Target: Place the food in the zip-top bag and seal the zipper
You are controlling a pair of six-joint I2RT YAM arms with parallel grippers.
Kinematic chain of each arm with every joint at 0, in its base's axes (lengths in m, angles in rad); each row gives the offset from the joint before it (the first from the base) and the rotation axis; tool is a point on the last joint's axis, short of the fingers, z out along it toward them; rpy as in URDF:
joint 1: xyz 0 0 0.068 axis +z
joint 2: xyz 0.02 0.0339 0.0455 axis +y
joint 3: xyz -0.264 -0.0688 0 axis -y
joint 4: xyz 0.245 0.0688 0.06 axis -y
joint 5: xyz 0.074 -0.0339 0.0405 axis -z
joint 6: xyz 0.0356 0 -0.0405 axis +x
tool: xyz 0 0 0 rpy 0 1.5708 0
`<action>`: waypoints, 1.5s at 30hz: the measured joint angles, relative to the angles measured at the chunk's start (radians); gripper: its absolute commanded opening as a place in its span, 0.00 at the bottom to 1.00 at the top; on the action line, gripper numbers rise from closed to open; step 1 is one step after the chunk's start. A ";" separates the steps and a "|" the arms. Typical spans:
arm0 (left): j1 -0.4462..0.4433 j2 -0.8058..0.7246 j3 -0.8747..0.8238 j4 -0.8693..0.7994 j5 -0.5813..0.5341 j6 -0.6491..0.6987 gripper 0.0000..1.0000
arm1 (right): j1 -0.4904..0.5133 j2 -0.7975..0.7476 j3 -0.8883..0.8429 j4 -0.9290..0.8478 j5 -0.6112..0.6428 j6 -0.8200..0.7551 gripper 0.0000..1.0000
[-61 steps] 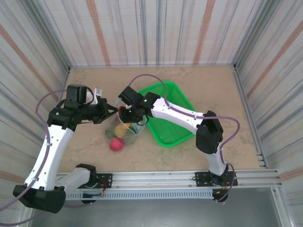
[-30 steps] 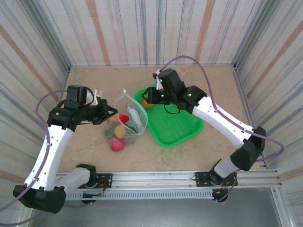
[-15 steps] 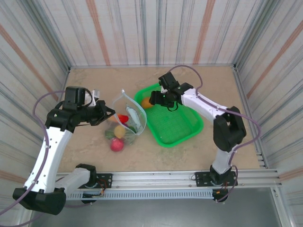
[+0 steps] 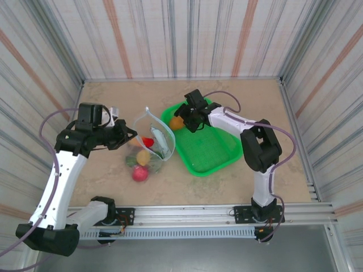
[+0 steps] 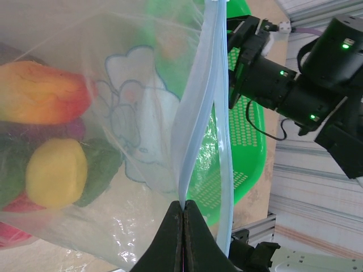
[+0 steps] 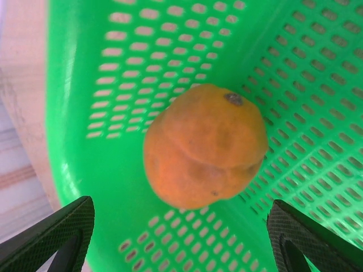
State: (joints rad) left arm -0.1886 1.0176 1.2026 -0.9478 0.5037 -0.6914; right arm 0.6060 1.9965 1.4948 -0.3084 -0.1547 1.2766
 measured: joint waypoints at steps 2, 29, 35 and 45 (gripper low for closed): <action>0.000 0.006 0.011 -0.003 0.000 0.000 0.00 | 0.000 0.037 0.019 0.000 -0.002 0.026 0.86; 0.011 0.034 0.036 -0.021 0.027 -0.001 0.00 | -0.049 -0.124 -0.200 0.135 -0.017 0.020 0.46; -0.049 0.038 0.043 -0.021 0.022 -0.004 0.00 | -0.050 -0.393 -0.265 0.130 0.028 -0.137 0.45; -0.143 0.085 0.077 -0.028 0.018 -0.015 0.00 | 0.129 -0.734 -0.300 0.127 0.074 -0.477 0.46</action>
State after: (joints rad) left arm -0.3321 1.1023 1.2800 -0.9760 0.5213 -0.7067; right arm 0.7345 1.2621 1.1946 -0.1818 -0.0803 0.7998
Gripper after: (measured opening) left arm 0.051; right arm 0.487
